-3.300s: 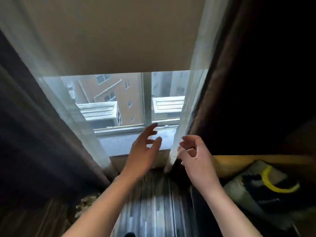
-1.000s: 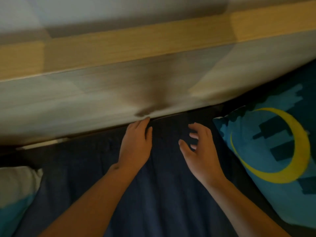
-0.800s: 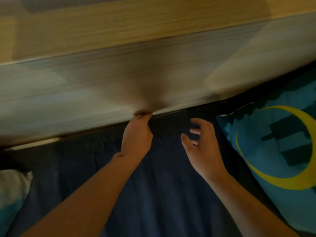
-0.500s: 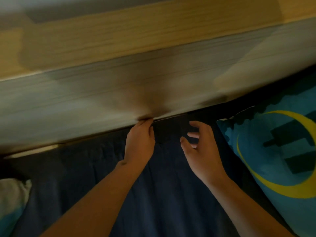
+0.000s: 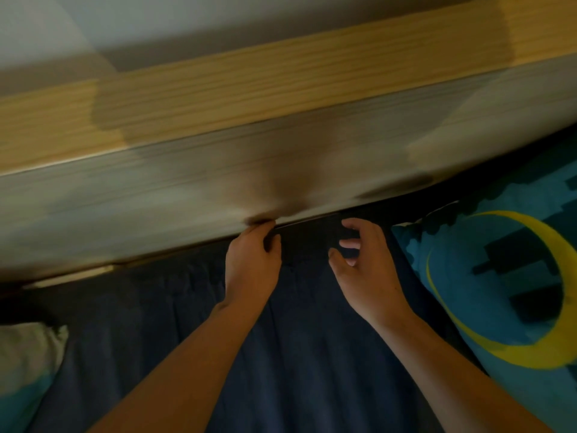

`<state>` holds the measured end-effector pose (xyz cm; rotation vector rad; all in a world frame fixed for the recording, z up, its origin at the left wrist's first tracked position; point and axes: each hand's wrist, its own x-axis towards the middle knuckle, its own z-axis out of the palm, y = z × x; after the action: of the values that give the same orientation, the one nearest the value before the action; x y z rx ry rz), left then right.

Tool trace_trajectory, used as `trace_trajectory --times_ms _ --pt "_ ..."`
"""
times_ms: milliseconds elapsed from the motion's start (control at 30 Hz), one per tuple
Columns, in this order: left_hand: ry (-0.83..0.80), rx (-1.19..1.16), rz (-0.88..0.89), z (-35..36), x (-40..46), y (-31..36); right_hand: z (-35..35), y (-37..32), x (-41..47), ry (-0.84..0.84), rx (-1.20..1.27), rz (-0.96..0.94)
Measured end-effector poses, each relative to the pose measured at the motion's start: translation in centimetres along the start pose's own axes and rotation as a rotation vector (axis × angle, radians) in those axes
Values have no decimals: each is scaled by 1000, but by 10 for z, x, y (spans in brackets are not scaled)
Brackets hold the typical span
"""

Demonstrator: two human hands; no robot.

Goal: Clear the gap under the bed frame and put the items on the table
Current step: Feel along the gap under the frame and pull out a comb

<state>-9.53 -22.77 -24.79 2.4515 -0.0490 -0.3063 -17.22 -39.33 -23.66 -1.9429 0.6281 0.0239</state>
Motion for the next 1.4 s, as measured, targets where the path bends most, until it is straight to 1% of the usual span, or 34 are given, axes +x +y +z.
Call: trace_trajectory --times_ms 200,267,300,333,367,433,467,500,533,567,600,667,733,767,867,1000,1167,1267,1333,1400 --pt "41 -144 6 -14 -17 -1 8 -10 2 -17 -36 -15" --pt "46 -161 -14 -25 -22 8 10 -14 -2 -32 -36 -3" --pt "61 -165 7 -36 -26 17 12 -16 -4 -38 -35 -2" --pt "96 -156 97 -46 -31 30 13 -17 -6 -40 -32 2" --pt "170 -149 255 -63 -35 45 16 -20 -8 -45 -29 5" --pt "377 -129 646 -100 -44 76 19 -25 -10 -59 -26 13" --pt "464 -101 786 -122 -44 91 20 -26 -11 -67 -26 20" --pt "539 -49 857 -145 -40 103 21 -28 -11 -73 -27 27" --pt "610 30 862 -165 -34 112 23 -31 -12 -76 -31 29" --pt "647 120 806 -183 -28 117 24 -35 -12 -76 -37 27" --pt "627 205 715 -197 -21 120 25 -39 -12 -77 -39 24" --pt "435 293 537 -219 -5 123 27 -50 -10 -83 -34 12" --pt "250 319 439 -229 3 123 26 -58 -7 -92 -29 -2" --pt "214 372 437 -231 6 121 25 -61 -5 -93 -30 -7" --pt "189 567 539 -233 13 112 23 -63 4 -102 -72 4" --pt "167 759 646 -232 30 111 25 -51 16 -136 -183 17" --pt "112 753 677 -234 32 111 35 -34 25 -157 -287 98" --pt "114 741 685 -235 31 110 48 -29 29 -122 -582 106" --pt "104 751 696 -236 31 110 58 -28 31 -123 -674 111" --pt "82 763 702 -237 30 110 67 -26 33 -138 -736 61"
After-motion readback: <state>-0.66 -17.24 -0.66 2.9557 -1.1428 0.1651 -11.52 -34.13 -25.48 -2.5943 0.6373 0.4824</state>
